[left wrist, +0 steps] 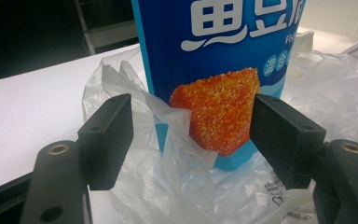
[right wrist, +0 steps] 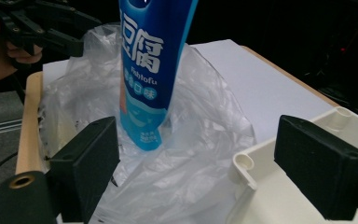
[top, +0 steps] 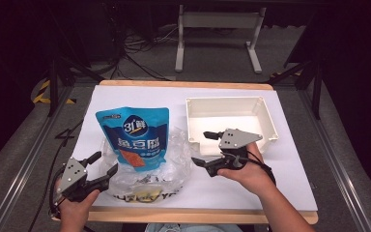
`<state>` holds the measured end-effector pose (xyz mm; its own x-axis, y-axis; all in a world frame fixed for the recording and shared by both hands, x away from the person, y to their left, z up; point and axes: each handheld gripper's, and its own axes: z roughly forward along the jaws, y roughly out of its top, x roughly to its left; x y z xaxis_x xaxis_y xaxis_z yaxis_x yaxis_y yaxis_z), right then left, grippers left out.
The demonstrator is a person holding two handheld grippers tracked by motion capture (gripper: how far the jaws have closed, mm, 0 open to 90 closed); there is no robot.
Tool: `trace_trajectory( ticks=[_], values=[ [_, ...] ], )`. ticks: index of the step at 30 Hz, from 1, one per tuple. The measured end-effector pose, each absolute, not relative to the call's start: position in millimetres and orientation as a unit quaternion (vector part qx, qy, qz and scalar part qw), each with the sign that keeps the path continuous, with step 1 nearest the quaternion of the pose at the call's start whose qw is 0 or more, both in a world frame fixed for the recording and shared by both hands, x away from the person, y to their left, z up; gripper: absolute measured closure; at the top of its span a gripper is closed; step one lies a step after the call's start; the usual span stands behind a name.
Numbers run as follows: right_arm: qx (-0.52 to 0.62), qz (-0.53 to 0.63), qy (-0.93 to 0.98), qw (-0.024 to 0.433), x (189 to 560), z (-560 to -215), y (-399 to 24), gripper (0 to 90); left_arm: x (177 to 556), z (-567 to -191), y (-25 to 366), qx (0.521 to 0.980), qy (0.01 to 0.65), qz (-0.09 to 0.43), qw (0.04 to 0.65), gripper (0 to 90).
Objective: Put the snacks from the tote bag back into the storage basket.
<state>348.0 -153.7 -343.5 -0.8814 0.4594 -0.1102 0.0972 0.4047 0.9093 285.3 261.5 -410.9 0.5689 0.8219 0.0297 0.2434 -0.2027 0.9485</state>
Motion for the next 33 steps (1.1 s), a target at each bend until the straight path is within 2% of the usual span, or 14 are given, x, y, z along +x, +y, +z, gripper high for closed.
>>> trace_trajectory(
  ticks=[19,26,33],
  values=[
    [0.159,0.516,0.829,0.146,368,-342,-116,15.4,285,-410,262,0.721,0.368,0.283,0.514,31.4],
    [0.155,0.521,0.83,0.125,375,-342,-102,7.6,285,-410,262,0.721,0.369,0.281,0.515,31.3],
    [0.137,0.536,0.827,0.099,385,-344,-88,5.7,285,-411,262,0.721,0.368,0.281,0.515,31.3]
  ],
)
